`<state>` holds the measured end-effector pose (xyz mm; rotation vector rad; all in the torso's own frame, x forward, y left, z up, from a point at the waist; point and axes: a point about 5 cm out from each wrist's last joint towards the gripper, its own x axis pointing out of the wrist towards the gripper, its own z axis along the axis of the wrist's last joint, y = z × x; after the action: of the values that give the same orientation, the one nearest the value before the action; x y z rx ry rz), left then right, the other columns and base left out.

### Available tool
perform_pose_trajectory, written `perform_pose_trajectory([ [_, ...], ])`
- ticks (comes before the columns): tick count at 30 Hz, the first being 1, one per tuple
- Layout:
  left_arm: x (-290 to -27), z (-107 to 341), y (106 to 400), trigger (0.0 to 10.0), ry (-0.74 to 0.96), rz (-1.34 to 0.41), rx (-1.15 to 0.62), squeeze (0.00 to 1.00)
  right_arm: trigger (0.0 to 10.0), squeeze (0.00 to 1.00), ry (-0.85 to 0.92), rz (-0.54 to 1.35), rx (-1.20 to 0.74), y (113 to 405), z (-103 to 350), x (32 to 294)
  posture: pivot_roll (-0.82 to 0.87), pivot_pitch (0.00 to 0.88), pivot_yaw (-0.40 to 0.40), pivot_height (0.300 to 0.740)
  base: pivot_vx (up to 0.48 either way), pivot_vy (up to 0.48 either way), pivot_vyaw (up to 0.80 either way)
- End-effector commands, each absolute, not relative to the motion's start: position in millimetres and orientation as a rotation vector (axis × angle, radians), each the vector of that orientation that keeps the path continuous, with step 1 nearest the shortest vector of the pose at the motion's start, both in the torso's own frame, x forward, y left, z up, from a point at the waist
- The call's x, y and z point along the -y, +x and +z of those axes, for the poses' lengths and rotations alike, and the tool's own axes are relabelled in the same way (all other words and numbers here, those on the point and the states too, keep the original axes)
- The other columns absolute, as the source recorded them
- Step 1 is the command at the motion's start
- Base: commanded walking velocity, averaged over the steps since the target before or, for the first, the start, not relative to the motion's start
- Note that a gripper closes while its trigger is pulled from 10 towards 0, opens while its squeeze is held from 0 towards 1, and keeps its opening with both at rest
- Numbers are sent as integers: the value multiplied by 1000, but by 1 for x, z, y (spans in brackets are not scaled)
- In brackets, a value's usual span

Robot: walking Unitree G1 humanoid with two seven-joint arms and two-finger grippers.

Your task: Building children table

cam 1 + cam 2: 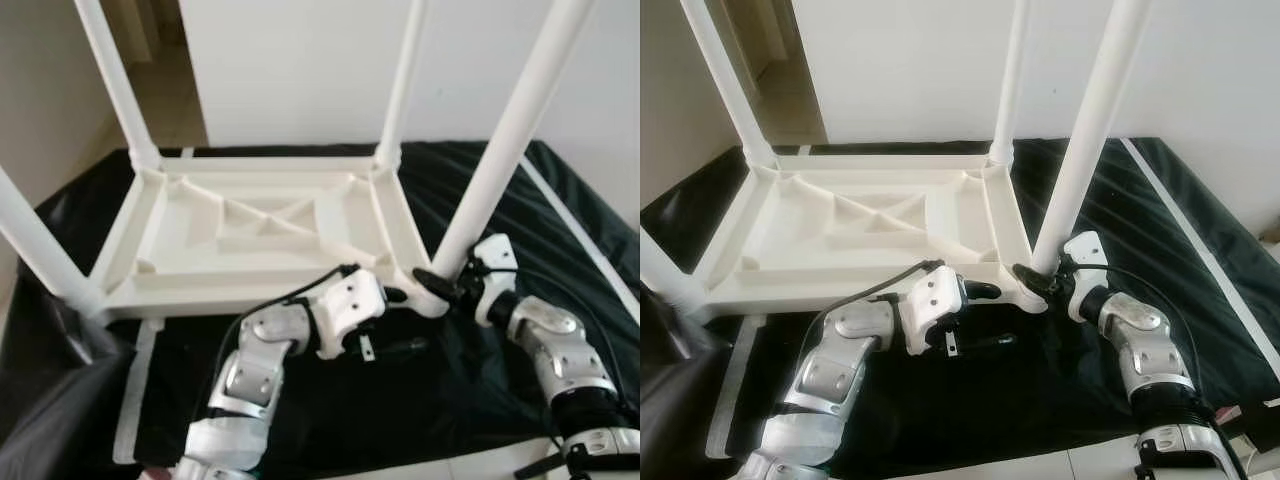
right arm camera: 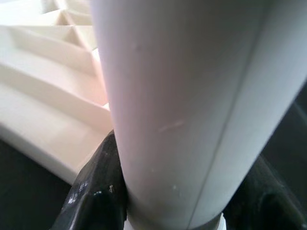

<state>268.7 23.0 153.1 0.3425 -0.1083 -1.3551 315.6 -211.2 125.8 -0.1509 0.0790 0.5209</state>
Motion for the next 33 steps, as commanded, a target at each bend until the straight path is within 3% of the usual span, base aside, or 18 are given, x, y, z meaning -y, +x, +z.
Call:
perform_pose_trajectory([
  [1,-24,152,279,10000,323,-1090,144,0,10000,0,-167,438,-126,311,117,221,-13,0,-45,740,0,0,0],
  [7,-22,151,279,10000,320,-1077,147,0,10000,0,-140,304,-100,304,113,211,-28,0,-45,740,0,0,0],
  [12,-23,151,283,10000,253,-1092,106,0,10000,0,-47,53,-130,296,104,208,-32,0,-38,740,0,0,0],
  [19,-25,153,291,10000,224,-1043,102,0,10000,0,41,-233,-166,285,94,189,-29,0,-30,740,0,0,0],
  [21,-22,153,291,10000,207,-1009,98,0,10000,0,87,-328,-190,283,89,172,-14,0,-29,740,0,0,0],
  [25,-23,150,290,10000,256,-972,112,0,10000,0,107,-308,-195,284,91,159,-8,0,-28,740,0,0,0],
  [33,-26,154,295,10000,246,-944,128,0,10000,0,104,-330,-162,287,100,164,-6,0,-37,740,0,0,0],
])
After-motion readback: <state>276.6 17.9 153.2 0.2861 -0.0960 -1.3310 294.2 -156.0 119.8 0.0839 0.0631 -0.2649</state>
